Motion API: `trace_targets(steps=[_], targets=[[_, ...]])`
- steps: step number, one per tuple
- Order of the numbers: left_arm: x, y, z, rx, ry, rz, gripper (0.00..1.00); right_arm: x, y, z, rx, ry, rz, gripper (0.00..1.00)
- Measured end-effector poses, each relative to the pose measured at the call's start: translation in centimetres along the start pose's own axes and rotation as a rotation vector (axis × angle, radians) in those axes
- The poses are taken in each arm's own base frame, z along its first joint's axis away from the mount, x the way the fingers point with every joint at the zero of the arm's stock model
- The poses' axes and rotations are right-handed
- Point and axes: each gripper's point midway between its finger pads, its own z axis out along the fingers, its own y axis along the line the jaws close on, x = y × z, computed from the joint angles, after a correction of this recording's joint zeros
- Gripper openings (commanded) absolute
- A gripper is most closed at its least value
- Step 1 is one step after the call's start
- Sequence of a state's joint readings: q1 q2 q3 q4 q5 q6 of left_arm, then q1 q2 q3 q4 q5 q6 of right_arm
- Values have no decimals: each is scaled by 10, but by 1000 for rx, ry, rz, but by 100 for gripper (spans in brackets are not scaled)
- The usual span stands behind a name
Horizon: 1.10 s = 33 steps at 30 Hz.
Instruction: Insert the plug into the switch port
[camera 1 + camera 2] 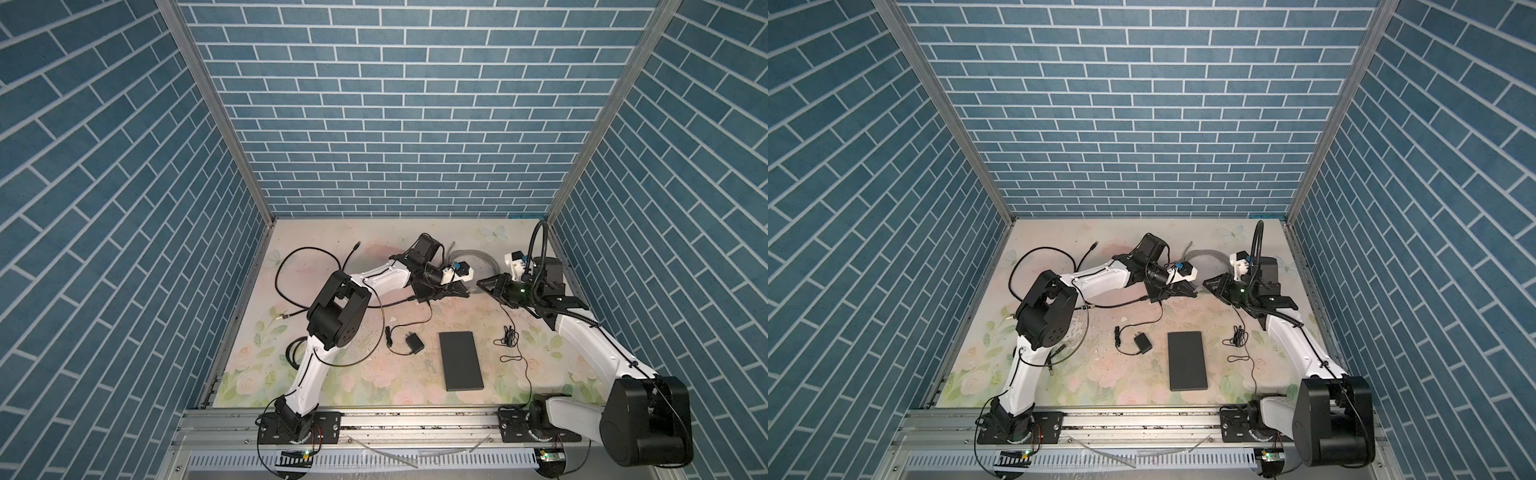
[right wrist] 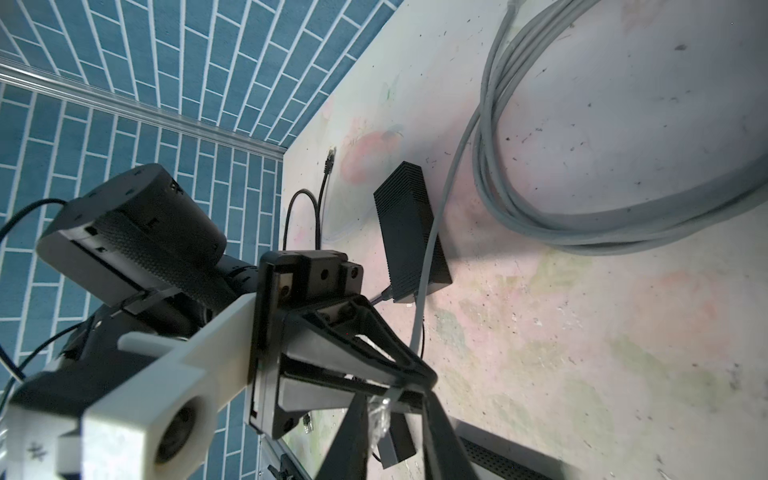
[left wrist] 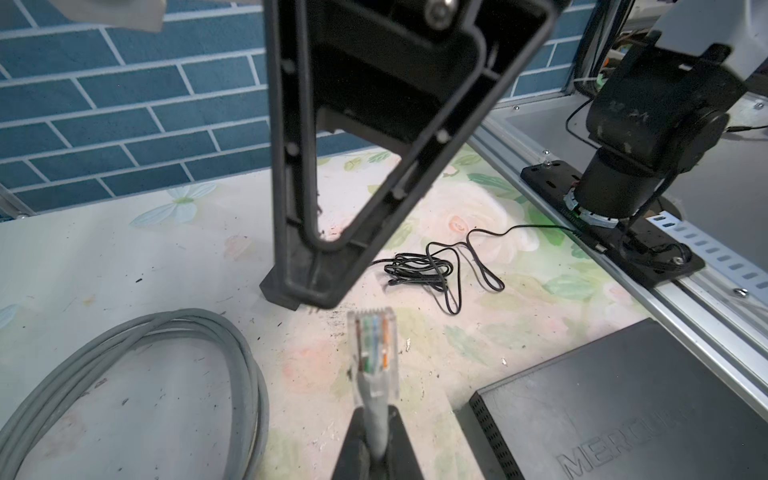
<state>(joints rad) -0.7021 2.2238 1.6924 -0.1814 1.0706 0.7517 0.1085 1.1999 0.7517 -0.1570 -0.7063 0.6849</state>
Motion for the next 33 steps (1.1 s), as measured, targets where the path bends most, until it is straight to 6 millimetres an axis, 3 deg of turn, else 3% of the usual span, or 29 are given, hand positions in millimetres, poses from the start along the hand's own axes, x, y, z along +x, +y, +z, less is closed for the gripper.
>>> trace_targets(steps=[11, 18, 27, 33], targets=[[4, -8, -1, 54, -11, -52, 3, -23, 0, -13, 112, -75, -33, 34], [1, -6, -4, 52, -7, -58, 3, -15, -4, -7, 108, -31, -41, 36], [2, -6, -4, 51, -2, -62, 3, 4, 9, 5, 81, 40, -92, 36], [3, -6, -4, 48, 1, -63, 3, 9, 19, 11, 67, 65, -120, 26]])
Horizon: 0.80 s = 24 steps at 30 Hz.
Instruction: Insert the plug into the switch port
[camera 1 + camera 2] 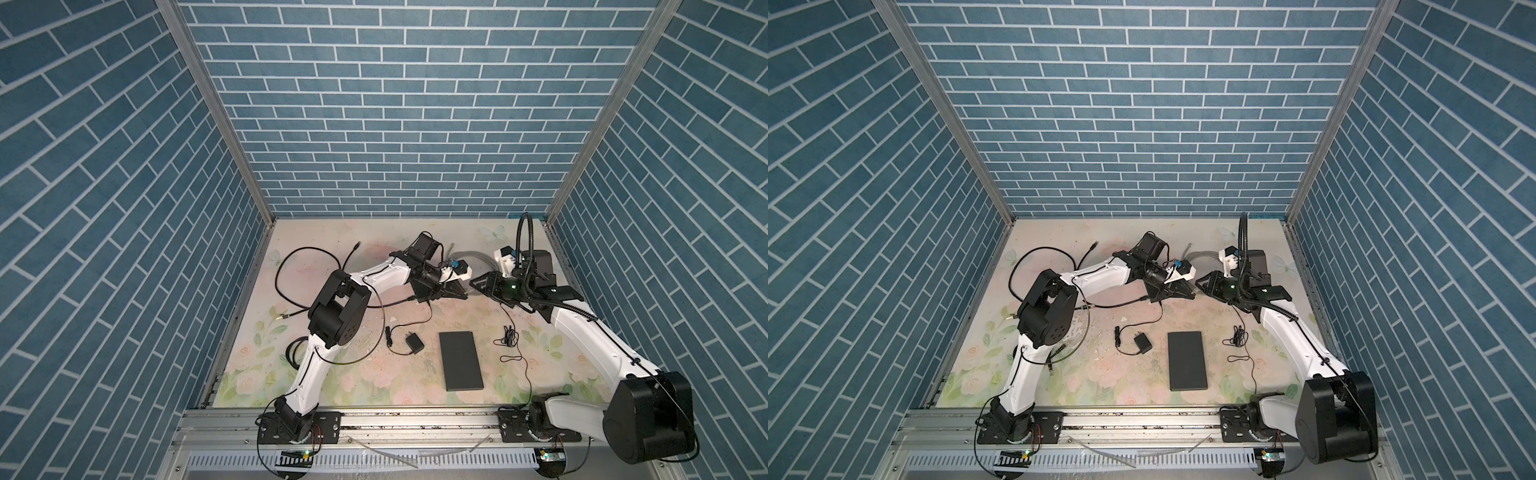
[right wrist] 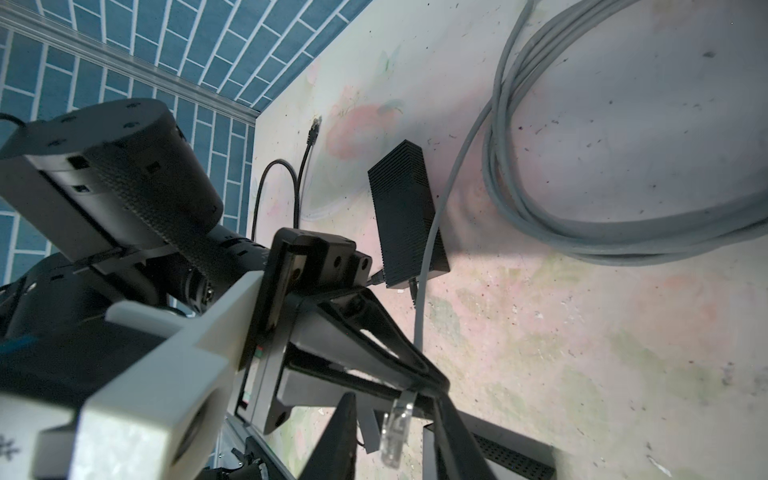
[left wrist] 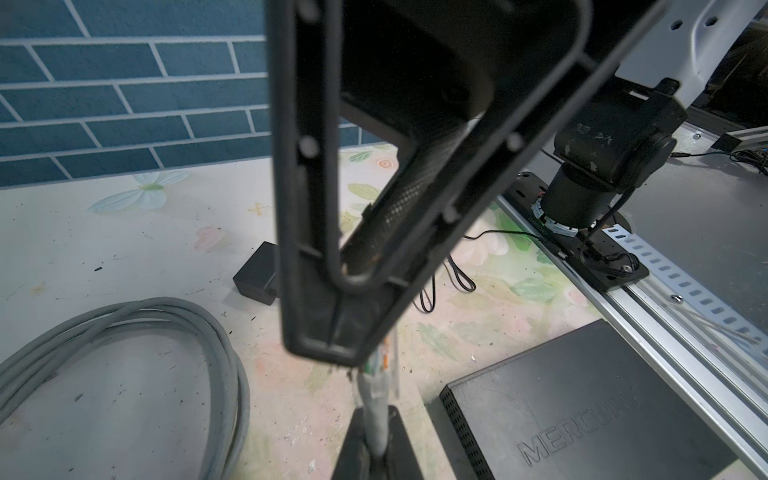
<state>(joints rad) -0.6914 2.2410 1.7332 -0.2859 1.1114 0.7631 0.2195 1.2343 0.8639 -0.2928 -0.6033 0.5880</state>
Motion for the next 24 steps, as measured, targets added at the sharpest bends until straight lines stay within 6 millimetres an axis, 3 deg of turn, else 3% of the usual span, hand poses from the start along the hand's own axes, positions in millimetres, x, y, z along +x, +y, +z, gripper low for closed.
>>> trace_targets(steps=[11, 14, 17, 21, 24], targets=[[1, 1, 0, -6, 5, 1, 3, 9, -1, 7, 19, 39, -9, 14], [1, 2, 0, -11, 6, -4, 4, 10, -2, 7, 28, 41, -12, 7], [1, 5, 0, -22, 9, -8, 18, 9, -4, 7, 38, 36, -12, 3], [6, 13, 1, -65, 7, -10, 29, 9, -6, 7, 50, 34, -10, 1], [22, 18, 1, -121, 21, -19, 33, 8, -7, 7, 58, 27, -1, 0]])
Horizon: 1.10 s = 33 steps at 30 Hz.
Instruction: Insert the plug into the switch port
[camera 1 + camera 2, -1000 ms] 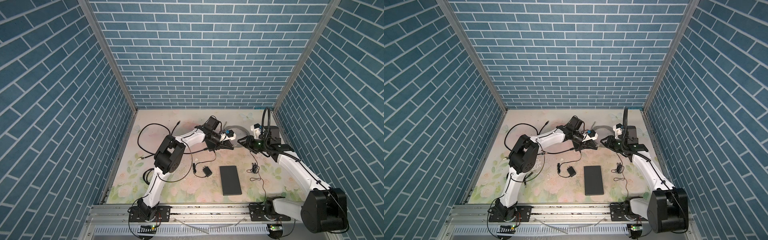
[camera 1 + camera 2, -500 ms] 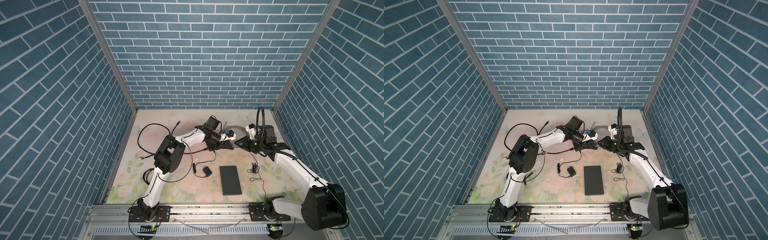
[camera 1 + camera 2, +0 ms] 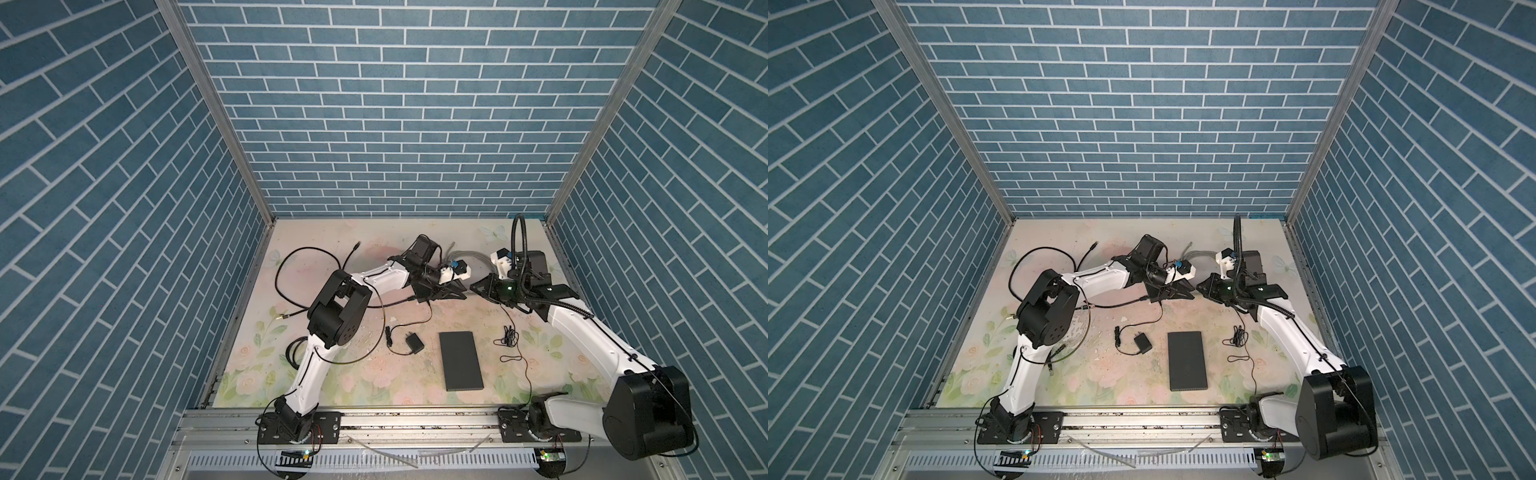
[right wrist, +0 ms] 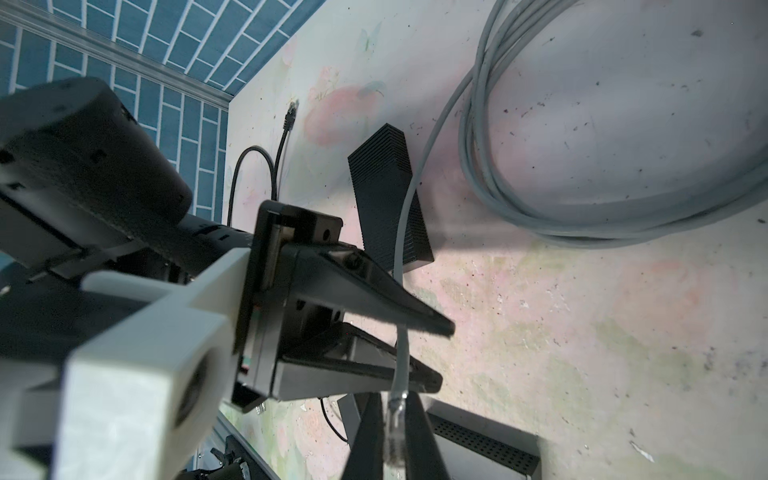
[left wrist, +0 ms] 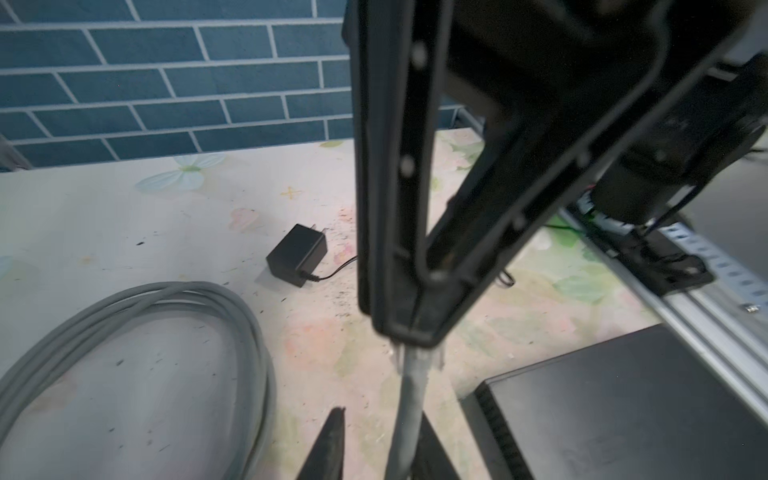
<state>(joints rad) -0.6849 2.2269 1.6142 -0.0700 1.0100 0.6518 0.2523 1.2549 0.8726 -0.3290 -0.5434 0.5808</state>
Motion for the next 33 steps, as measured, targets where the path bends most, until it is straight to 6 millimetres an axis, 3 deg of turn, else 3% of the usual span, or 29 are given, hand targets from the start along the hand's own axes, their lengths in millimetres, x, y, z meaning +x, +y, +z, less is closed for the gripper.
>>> trace_targets(steps=[2, 5, 13, 17, 26, 28, 33], targets=[[12, 2, -1, -42, 18, -6, 35, -1, 0, 0, 1, -3, 16, 0], [16, 7, -5, -92, 29, 15, 36, -2, 0, 2, -2, -4, 37, 0], [-15, 15, -20, -198, -41, 104, 38, -7, 1, 3, -9, -22, 63, 0], [-23, 17, -21, -208, -70, 112, 34, -12, 4, 3, -18, -41, 68, 0], [-27, 16, -21, -197, -89, 103, 12, -17, 6, 3, -26, -61, 63, 0], [-28, 15, -20, -192, -92, 109, 11, -19, 6, 3, -27, -72, 58, 0], [-28, 17, -20, -188, -83, 127, 9, -21, 6, 2, -22, -80, 56, 21]])
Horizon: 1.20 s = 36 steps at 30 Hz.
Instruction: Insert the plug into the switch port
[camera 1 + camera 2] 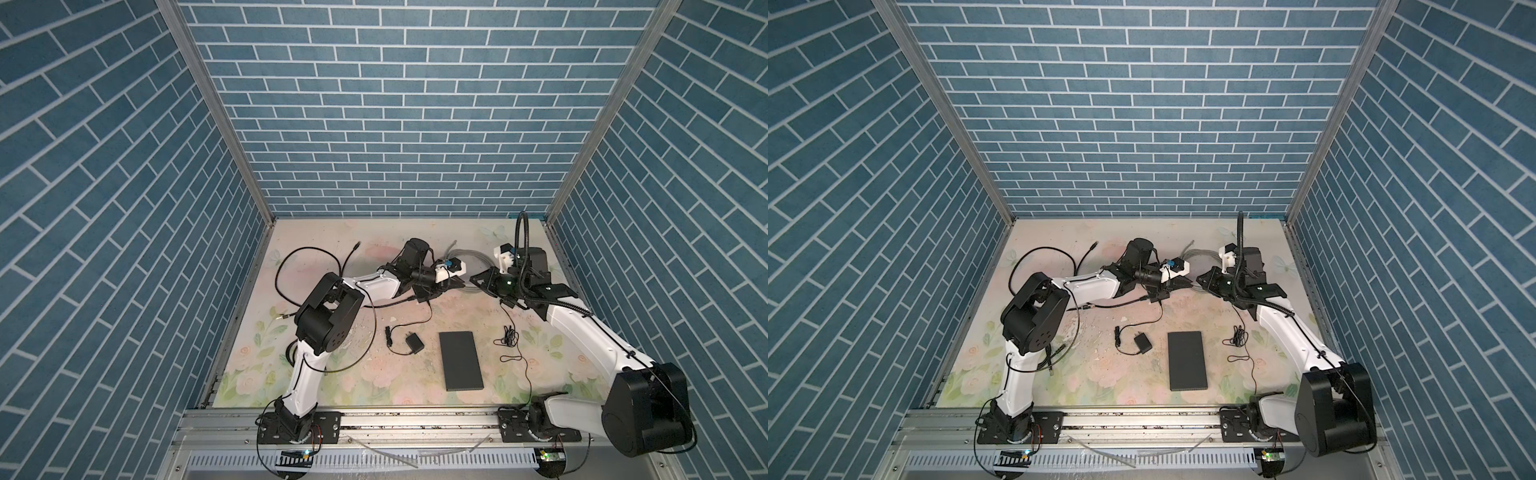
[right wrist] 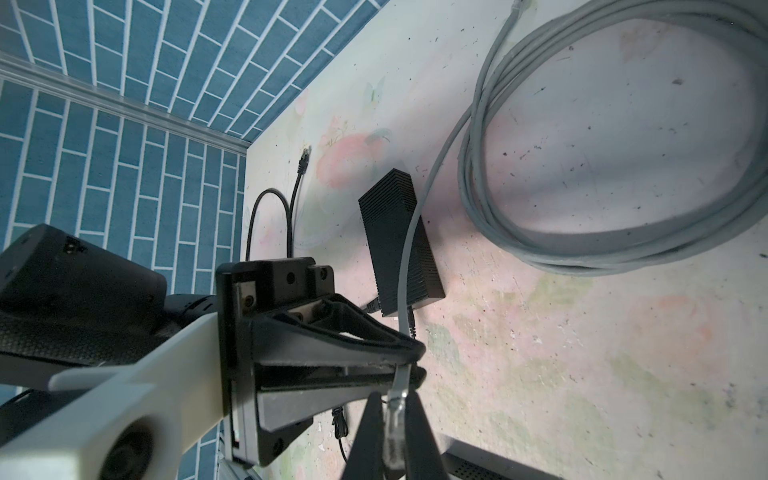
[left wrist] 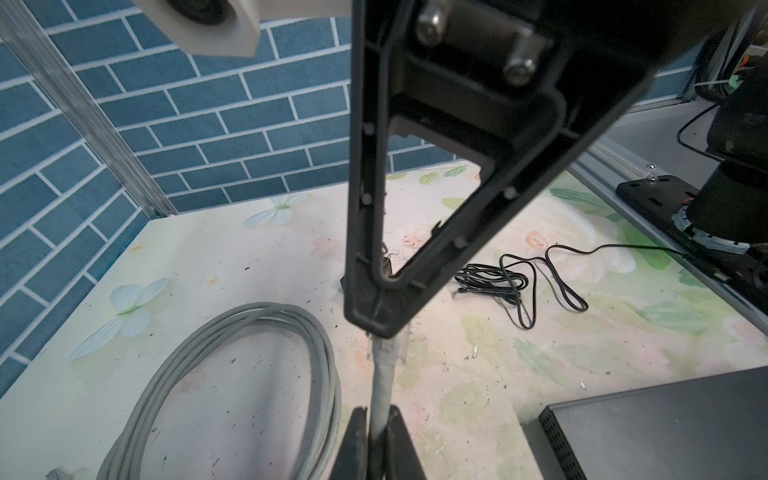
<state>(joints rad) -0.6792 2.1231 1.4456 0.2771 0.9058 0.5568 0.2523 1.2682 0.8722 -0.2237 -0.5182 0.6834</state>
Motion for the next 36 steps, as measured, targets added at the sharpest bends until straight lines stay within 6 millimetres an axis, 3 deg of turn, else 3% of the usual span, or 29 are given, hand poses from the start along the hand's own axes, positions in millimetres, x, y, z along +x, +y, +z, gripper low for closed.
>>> trace_targets(steps=[5, 12, 19, 25, 28, 32, 36], targets=[[-1, 33, -2, -28, 40, 46, 9, 5, -2, -4, 15, 10, -15, 36], [13, 80, -22, -71, 155, 106, 9, 2, 0, -10, 23, -16, -66, 40], [47, 99, -29, -63, 297, 115, 5, 8, -4, 0, 25, 7, -91, 41], [77, 110, -56, -73, 401, 77, 3, 21, -14, 21, 59, 68, -102, 43], [87, 121, -75, -100, 431, 66, 3, 32, -19, 38, 87, 110, -121, 62], [102, 126, -95, -110, 473, 44, 0, 53, -20, 71, 140, 176, -200, 70], [114, 125, -110, -107, 512, 26, 0, 58, -16, 97, 199, 183, -299, 77]])
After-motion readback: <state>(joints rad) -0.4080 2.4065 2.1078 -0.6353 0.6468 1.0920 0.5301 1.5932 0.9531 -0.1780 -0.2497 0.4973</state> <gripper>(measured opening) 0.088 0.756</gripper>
